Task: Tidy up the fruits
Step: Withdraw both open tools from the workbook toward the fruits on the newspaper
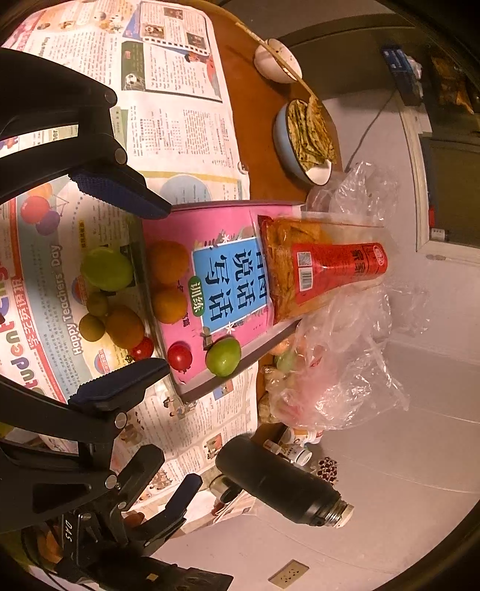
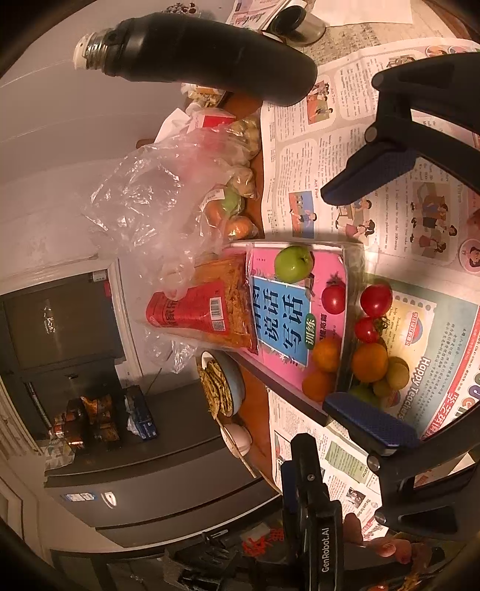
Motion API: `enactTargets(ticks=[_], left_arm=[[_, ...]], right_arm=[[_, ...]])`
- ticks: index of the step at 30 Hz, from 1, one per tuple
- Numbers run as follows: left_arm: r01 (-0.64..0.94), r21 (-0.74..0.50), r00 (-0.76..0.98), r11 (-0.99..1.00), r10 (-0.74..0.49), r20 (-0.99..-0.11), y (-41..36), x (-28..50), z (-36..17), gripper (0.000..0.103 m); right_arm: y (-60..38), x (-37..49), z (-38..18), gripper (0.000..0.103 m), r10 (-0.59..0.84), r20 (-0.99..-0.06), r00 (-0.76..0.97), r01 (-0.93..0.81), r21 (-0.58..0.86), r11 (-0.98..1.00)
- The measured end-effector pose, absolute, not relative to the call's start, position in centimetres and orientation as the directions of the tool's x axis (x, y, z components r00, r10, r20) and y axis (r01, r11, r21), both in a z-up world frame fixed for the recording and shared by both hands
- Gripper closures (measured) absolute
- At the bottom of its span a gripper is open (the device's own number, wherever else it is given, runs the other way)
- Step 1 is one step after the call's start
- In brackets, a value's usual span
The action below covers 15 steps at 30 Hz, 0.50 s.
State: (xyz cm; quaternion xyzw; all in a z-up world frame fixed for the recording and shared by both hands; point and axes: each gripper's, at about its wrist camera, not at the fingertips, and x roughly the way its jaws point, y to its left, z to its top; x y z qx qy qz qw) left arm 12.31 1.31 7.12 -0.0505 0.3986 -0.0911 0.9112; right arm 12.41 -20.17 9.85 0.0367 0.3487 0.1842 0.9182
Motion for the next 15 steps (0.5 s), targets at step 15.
enactTargets(ticks=[15], left_arm=[[0.115,-0.137,0.645,0.984,-0.179,-0.743,2.5,11.3,6.0,0.025]], right_arm=[[-19.6,11.3,8.8,0.001,0.369,-0.666,0.648,-0.337,0.184,0.923]])
